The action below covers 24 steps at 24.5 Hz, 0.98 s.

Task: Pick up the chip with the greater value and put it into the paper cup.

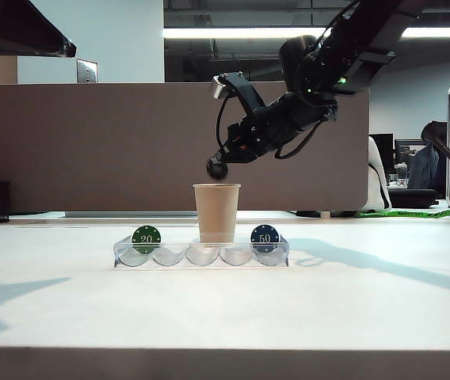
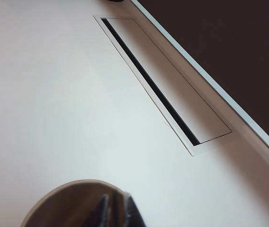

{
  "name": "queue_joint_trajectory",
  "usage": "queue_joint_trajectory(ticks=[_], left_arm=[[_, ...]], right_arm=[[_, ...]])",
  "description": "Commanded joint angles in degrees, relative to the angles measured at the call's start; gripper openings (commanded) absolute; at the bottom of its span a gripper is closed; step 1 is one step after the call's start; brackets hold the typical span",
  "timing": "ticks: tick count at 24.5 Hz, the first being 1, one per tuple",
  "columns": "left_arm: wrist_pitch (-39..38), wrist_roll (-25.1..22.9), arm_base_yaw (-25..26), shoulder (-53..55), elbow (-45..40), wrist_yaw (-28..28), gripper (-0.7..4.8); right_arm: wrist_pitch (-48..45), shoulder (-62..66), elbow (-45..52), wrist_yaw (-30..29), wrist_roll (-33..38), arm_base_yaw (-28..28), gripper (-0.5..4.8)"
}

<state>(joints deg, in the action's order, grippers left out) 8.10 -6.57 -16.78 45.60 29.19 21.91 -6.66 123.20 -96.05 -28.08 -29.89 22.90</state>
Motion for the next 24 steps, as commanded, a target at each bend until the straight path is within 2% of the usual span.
queue_joint_trajectory(ticks=[1,6,7,10,14,17,20,24], left_arm=[[0.3,0.2,0.1,-0.1,0.1,0.2,-0.05],[-0.8,0.1,0.1,-0.1,0.1,0.2,-0.05],[-0.8,0.1,0.1,-0.1,0.1,0.2,-0.05],[-0.8,-0.3,0.1,-0.1,0.1,-0.2,-0.05],[-0.8,-0.2,0.1,-0.1,0.1,-0.5,-0.05],[-1.4,0.8,0.4,-0.5,0.1,-5.2,-0.05],[-3.6,1.2,3.6,-2.3,0.1,-5.1,-0.05],[-6.4,1.2,9.2,-6.6,0.1,-4.0,-0.05]], right_arm=[[-1.1,-0.3,-0.2,0.1,0.3,0.0,0.50],[-1.3,-0.5,-0.2,-0.1,0.3,0.0,0.45],[-1.3,-1.1,-0.2,-0.1,0.3,0.0,-0.03],[-1.4,-3.3,-0.2,0.2,0.4,-0.1,-0.06],[-1.3,-7.4,-0.2,4.4,7.8,-1.8,-0.06],[-1.3,-9.5,0.0,4.0,13.2,-4.0,-0.06],[0.1,-11.8,0.2,4.8,18.9,-6.8,-0.06],[4.9,-15.1,0.2,7.1,19.2,-9.7,-0.06]])
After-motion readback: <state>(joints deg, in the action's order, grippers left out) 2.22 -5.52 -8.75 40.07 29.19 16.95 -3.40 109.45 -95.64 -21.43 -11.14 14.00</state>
